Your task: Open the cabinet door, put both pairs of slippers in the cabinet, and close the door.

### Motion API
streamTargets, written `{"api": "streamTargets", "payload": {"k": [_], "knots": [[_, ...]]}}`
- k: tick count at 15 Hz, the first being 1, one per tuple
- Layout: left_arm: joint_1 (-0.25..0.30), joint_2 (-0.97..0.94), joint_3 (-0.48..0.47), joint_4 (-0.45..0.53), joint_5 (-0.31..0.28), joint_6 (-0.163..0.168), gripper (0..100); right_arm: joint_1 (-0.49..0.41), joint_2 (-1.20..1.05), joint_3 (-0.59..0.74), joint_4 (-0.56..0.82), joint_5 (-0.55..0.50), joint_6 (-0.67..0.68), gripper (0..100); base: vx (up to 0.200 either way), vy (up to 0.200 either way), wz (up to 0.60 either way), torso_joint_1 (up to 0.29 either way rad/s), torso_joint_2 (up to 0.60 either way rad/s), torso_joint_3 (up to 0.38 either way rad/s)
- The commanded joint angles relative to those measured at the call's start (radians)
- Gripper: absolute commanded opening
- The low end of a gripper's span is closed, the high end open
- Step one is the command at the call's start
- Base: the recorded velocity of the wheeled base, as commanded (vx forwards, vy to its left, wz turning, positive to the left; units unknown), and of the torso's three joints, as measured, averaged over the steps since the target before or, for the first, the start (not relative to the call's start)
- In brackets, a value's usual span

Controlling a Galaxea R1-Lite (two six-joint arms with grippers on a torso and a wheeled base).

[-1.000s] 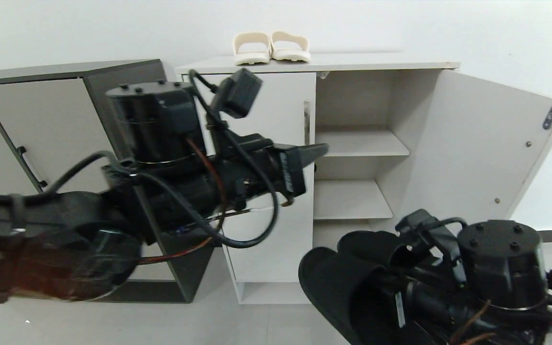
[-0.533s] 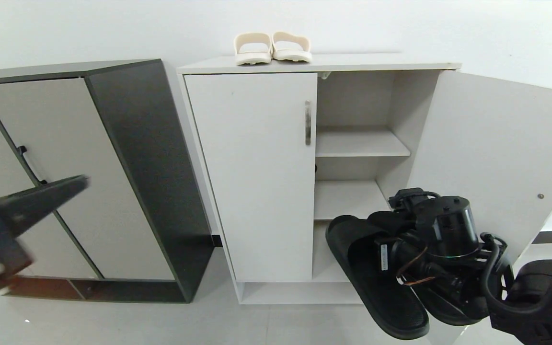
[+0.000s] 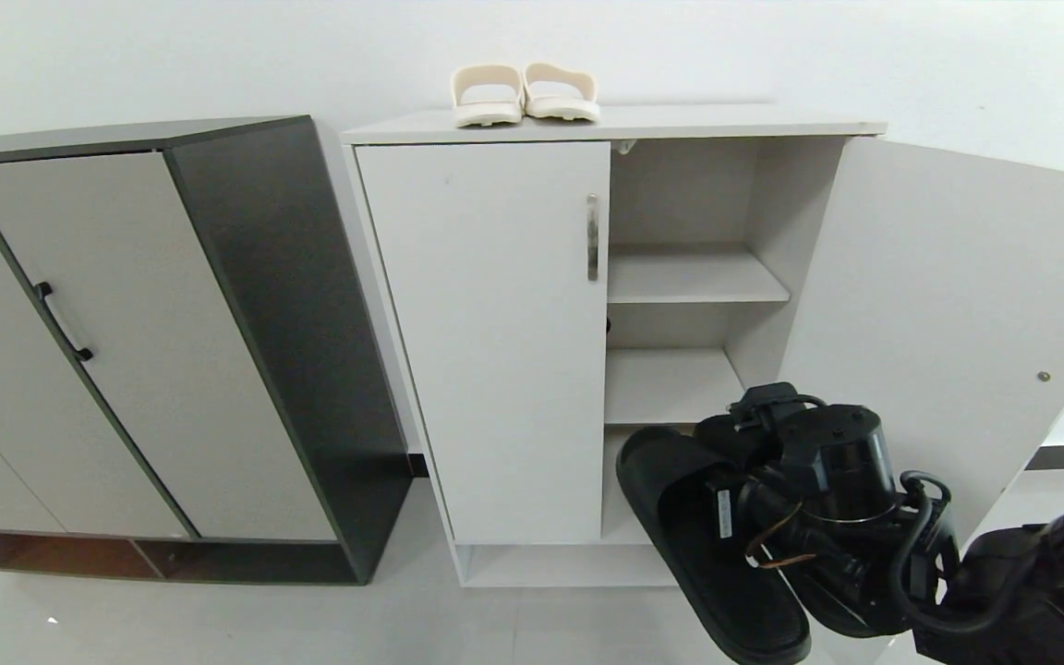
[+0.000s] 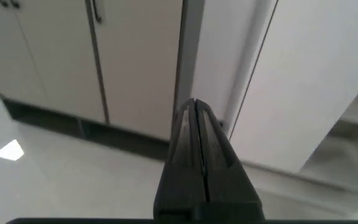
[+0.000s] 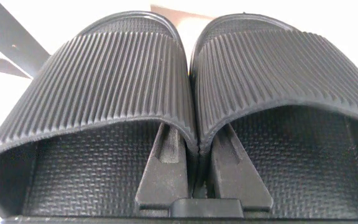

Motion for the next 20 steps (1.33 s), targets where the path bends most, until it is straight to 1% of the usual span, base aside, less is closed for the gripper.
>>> {"api": "streamTargets", "payload": {"k": [1,2,3,4,5,6,9,12,15,17,18,20], "knots": [[0.004,-0.121,0.116,-0.029,-0.066,0.050,0,0.000,0.037,0.020,-0.033,0.001,-0.015,0,0.000,0.000,0.00,0.000,0.00,0.000],[0.004,-0.121,0.140,-0.106,-0.134,0.040,0,0.000,0.037,0.029,-0.059,0.003,-0.026,0,0.000,0.000,0.00,0.000,0.00,0.000],[0.004,-0.121,0.142,-0.107,-0.204,0.050,0,0.000,0.047,0.034,-0.083,0.003,-0.032,0,0.000,0.000,0.00,0.000,0.00,0.000],[0.004,-0.121,0.142,-0.068,-0.285,0.062,0,0.000,0.055,0.037,-0.106,0.001,-0.035,0,0.000,0.000,0.00,0.000,0.00,0.000],[0.004,-0.121,0.142,-0.060,-0.358,0.096,0,0.000,0.064,0.045,-0.134,0.003,-0.041,0,0.000,0.000,0.00,0.000,0.00,0.000],[0.004,-0.121,0.142,-0.061,-0.358,0.111,0,0.001,0.064,0.046,-0.155,0.006,-0.043,0,0.000,0.000,0.00,0.000,0.00,0.000],[0.004,-0.121,0.142,-0.063,-0.358,0.109,0,0.003,0.066,0.029,-0.166,0.000,-0.047,0,0.000,0.000,0.00,0.000,0.00,0.000],[0.004,-0.121,0.142,-0.063,-0.358,0.105,0,0.003,0.110,-0.064,-0.163,-0.011,-0.046,0,0.000,0.000,0.00,0.000,0.00,0.000],[0.004,-0.121,0.142,-0.061,-0.354,0.094,0,0.005,0.155,-0.112,-0.164,-0.106,-0.044,0,0.000,0.000,0.00,0.000,0.00,0.000],[0.004,-0.121,0.142,-0.061,-0.354,0.088,0,0.017,0.156,-0.113,-0.164,-0.112,-0.044,0,0.000,0.000,0.00,0.000,0.00,0.000],[0.004,-0.121,0.142,-0.061,-0.354,0.086,0,0.021,0.156,-0.113,-0.166,-0.117,-0.043,0,0.000,-0.200,0.00,0.002,0.00,0.007],[0.004,-0.121,0.142,-0.061,-0.347,0.076,0,0.032,0.172,-0.124,-0.166,-0.161,-0.043,0,0.000,-0.200,0.00,0.005,0.00,0.002]]}}
